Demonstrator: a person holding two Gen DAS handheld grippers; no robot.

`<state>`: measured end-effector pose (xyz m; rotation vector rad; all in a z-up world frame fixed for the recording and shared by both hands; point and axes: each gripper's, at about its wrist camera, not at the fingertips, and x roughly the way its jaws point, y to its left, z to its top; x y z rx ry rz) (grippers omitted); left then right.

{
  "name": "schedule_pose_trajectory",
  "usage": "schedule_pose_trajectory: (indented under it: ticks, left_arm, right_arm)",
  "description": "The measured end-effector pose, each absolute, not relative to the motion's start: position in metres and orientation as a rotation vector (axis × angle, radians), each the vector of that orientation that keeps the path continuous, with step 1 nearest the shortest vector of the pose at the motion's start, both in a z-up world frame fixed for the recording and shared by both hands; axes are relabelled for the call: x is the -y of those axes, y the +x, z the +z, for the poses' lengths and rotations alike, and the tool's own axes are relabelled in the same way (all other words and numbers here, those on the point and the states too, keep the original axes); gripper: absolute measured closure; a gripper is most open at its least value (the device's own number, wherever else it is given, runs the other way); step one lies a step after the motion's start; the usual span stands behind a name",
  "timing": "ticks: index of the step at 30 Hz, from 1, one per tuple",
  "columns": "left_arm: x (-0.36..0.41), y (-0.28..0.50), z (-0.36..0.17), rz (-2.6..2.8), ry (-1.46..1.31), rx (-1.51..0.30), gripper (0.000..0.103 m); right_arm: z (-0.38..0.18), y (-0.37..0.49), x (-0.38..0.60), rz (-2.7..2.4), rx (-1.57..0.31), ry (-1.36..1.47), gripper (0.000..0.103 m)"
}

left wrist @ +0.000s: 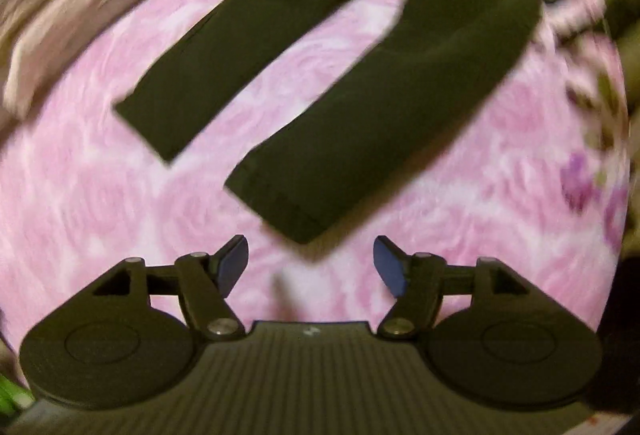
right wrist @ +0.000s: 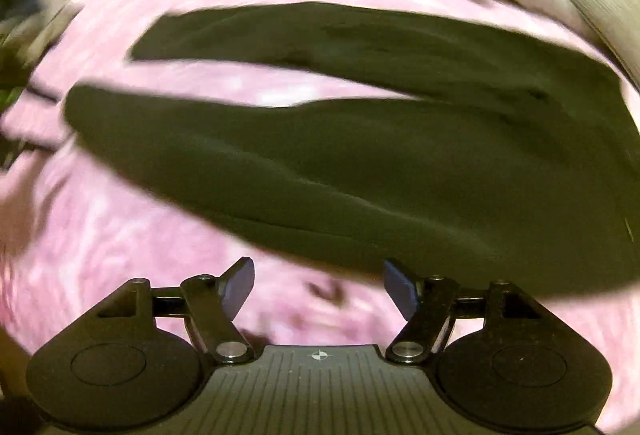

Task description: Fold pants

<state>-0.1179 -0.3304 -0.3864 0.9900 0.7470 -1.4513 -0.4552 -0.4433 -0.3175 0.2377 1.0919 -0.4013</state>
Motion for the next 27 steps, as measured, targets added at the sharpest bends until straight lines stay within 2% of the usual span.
schedule_pose_trajectory:
  ticks: [4,6,8,9,10,14,18,21,24,25,27]
  left_arm:
    - [0.343,-0.079,-0.393,-1.478,0.721,-0.883,0.038]
    - [0.350,-0.067,-0.398,-1.509,0.643,-0.930,0.045]
    - [0.357,-0.062,-0.400,-1.542,0.612,-0.987,0.066]
    - [0.359,-0.060,-0.399,-1.534,0.609,-1.003,0.070]
    - [0.362,-0.058,-0.395,-1.528,0.606,-1.028,0.086]
    - [0.366,-0.048,-0.363,-1.479,0.529,-1.127,0.095]
    - [0.369,-0.034,-0.322,-1.427,0.388,-1.221,0.098]
    - [0.381,-0.020,-0.319,-1.330,0.326,-1.300,0.098]
    - [0.385,-0.019,-0.331,-1.207,0.451,-1.270,0.098]
    - [0.382,-0.022,-0.335,-1.172,0.501,-1.242,0.093]
    - [0.372,-0.036,-0.342,-1.132,0.636,-1.154,0.091]
  right_arm:
    - [-0.335,-0.426,0.428,-0.294,-1.096,0.152,0.033]
    - [-0.345,-0.414,0.423,-0.254,-1.100,0.103,0.032]
    - [-0.356,-0.404,0.418,-0.213,-1.113,0.024,0.032]
    - [-0.359,-0.401,0.415,-0.193,-1.121,-0.018,0.032]
    - [-0.363,-0.404,0.415,-0.172,-1.128,-0.071,0.032]
    - [-0.367,-0.406,0.411,-0.112,-1.148,-0.180,0.032]
    - [-0.361,-0.418,0.413,-0.061,-1.136,-0.293,0.030]
    - [-0.371,-0.421,0.406,-0.021,-1.121,-0.450,0.028]
    - [-0.390,-0.420,0.410,-0.002,-1.127,-0.541,0.028]
    - [-0.395,-0.421,0.413,0.001,-1.125,-0.561,0.028]
    - [-0.400,-0.423,0.417,0.013,-1.102,-0.580,0.028]
